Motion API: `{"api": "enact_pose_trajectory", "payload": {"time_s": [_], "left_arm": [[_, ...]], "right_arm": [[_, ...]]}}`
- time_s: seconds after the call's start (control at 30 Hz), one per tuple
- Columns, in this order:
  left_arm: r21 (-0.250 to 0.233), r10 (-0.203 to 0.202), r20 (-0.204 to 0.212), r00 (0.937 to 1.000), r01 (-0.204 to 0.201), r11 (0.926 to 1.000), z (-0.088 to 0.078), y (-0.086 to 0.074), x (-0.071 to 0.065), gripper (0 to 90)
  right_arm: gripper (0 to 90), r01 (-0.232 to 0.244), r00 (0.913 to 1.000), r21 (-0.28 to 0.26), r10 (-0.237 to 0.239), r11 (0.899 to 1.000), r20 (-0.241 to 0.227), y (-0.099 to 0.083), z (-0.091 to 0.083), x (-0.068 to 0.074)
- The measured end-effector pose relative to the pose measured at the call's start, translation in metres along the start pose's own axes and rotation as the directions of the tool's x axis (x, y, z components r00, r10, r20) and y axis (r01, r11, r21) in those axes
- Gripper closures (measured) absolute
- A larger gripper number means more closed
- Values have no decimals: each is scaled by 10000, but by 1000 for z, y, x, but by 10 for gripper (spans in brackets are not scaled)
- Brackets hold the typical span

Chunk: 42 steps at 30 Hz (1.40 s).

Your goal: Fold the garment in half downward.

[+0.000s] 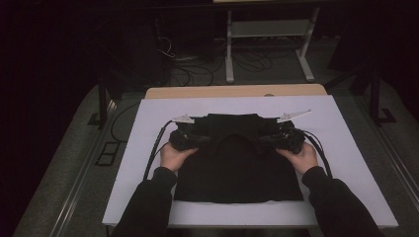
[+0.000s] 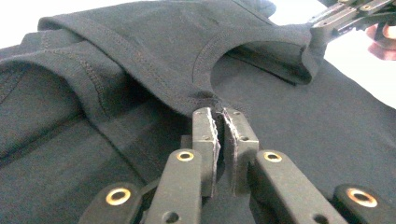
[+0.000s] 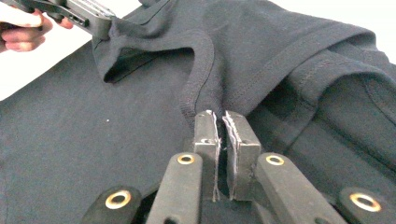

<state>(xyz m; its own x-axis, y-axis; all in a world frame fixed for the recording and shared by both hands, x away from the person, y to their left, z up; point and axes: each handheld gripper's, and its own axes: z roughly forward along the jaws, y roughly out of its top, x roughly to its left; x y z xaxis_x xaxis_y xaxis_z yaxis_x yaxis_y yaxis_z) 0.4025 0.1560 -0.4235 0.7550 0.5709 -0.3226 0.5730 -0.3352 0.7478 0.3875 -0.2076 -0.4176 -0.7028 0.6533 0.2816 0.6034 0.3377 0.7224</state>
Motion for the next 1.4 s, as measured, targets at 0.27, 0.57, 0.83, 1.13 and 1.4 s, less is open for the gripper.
{"api": "enact_pose_trajectory", "payload": {"time_s": [0.27, 0.57, 0.83, 1.13, 1.4], "left_arm": [[-185, 128, -79, 9999, -130, 9997, -11, -3, -8, 828], [-299, 88, -30, 10000, -89, 9995, -16, -8, -14, 828], [-316, 210, -31, 9998, -211, 9993, -21, -11, -20, 828], [-296, 254, 40, 9997, -253, 9992, -28, -16, -26, 828], [-275, 302, 148, 9994, -297, 9992, -30, -20, -32, 828]], "right_arm": [[830, -18, 9998, -137, 15, 9999, -210, -4, -6, 4], [830, 139, 9989, -183, -147, 9997, -451, -7, -8, 15], [830, 117, 9988, -76, -121, 9999, -469, -11, -13, 18], [832, 150, 9983, 35, -148, 9999, -571, -16, -16, 24], [832, 208, 9968, 116, -198, 9997, -771, -17, -17, 30]]}}
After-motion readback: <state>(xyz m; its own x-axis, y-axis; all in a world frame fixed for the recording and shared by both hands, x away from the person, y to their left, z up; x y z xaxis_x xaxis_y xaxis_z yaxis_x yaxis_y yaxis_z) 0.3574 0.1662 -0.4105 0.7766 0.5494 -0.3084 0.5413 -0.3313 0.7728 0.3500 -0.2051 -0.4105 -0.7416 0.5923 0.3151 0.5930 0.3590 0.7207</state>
